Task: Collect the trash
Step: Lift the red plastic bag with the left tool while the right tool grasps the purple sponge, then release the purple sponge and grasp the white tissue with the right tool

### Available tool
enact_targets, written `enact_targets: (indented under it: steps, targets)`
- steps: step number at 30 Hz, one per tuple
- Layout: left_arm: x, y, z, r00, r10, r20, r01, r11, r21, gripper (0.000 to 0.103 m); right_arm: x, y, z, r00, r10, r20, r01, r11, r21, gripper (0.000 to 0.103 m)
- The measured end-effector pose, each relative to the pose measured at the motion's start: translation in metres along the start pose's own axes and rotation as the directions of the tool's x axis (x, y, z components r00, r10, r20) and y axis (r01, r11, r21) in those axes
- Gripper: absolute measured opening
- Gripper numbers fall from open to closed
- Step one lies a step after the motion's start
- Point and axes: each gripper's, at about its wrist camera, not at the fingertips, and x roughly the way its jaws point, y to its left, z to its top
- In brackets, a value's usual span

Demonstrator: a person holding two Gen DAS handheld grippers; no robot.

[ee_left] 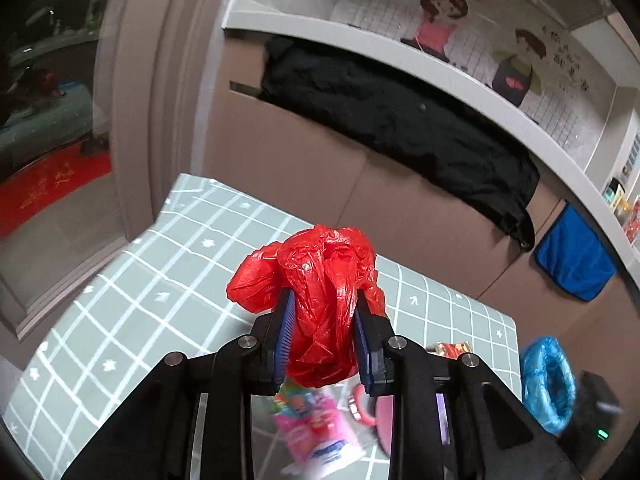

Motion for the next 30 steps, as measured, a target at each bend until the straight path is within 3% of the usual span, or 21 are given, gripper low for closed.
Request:
enact_targets:
  steps: [4,9,13,21,25,30]
  targets:
    - [-0.019,0.022,-0.005,1.000,0.012,0.023,-0.012,1.000,-0.019,0.028,0.032,0.008,-0.002,0.996,-0.065,-0.062,0.065,0.998,0.002,0.065]
    - [-0.033,0.038,-0.019,0.998,0.049,0.049,-0.049,0.999,-0.021,0.028,0.054,0.035,-0.005,0.984,-0.154,-0.085,0.140,0.979,-0.147,0.065]
    - [-0.035,0.047,-0.028,0.999,0.035,0.035,-0.033,0.998,-0.054,0.028,0.052,0.043,-0.005,0.986,-0.126,-0.108,0.108,0.981,-0.160,0.064]
    - [-0.040,0.049,-0.040,0.999,0.049,0.018,-0.048,0.997,-0.063,0.028,0.047,0.047,-0.008,0.984,-0.142,-0.106,0.121,0.977,-0.177,0.058]
    - [-0.048,0.035,-0.044,0.999,0.029,0.026,-0.028,0.999,-0.026,0.028,0.023,0.042,-0.006,0.992,-0.103,-0.068,0.093,0.986,-0.140,0.057]
    - [-0.062,-0.008,-0.044,0.998,-0.031,0.051,0.028,0.998,0.058,0.028,-0.025,0.033,0.004,0.994,-0.111,0.016,0.112,0.984,-0.138,0.057]
